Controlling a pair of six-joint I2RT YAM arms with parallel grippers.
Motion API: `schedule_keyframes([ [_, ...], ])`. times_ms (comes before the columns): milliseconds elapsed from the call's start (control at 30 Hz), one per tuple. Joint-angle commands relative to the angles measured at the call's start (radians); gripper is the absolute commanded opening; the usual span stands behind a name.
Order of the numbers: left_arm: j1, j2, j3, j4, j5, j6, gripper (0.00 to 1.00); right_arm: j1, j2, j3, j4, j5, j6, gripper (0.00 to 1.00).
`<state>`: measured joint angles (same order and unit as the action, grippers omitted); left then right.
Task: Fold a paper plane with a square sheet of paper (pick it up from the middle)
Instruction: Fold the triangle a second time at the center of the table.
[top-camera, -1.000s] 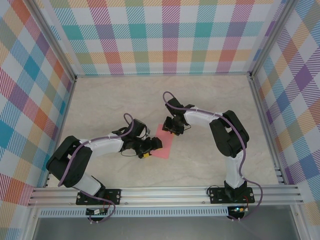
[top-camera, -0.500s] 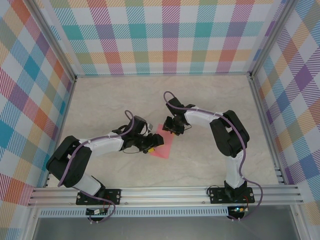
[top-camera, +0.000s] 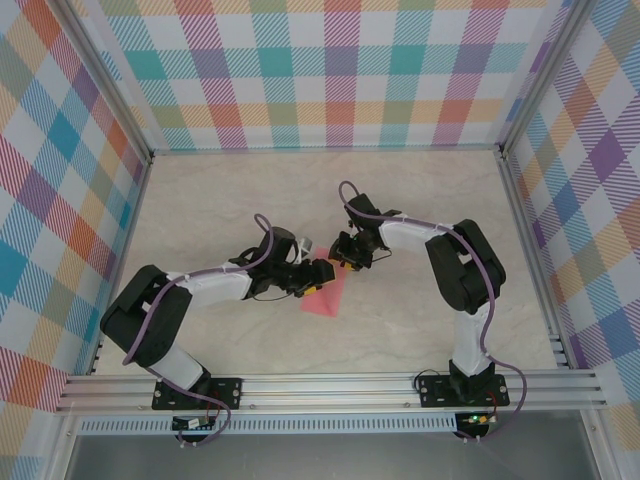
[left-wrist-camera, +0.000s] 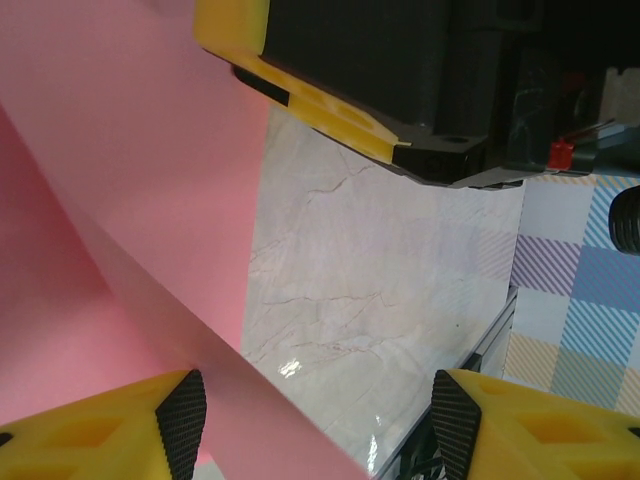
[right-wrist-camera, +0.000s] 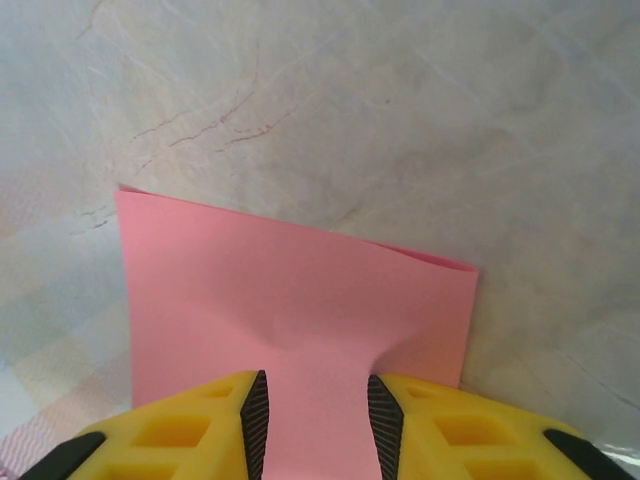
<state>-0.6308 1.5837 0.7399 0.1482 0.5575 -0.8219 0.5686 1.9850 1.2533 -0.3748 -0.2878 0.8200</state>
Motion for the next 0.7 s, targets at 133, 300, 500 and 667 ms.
schedule_keyframes([
  [133,-0.009,0.056,0.019,0.068,-0.022,-0.007,0.62,-0.008,0.045,-0.074,0.091,-0.124,-0.028,0.35],
  [300,-0.009,0.070,0.015,0.072,-0.063,-0.001,0.61,-0.039,-0.061,-0.135,0.190,-0.200,-0.051,0.35],
  [500,-0.007,0.071,-0.002,0.051,-0.114,0.003,0.52,-0.064,-0.217,-0.256,0.251,-0.242,-0.098,0.37],
  [667,-0.007,0.067,-0.015,0.021,-0.147,0.005,0.47,-0.064,-0.288,-0.354,0.255,-0.264,-0.130,0.37],
])
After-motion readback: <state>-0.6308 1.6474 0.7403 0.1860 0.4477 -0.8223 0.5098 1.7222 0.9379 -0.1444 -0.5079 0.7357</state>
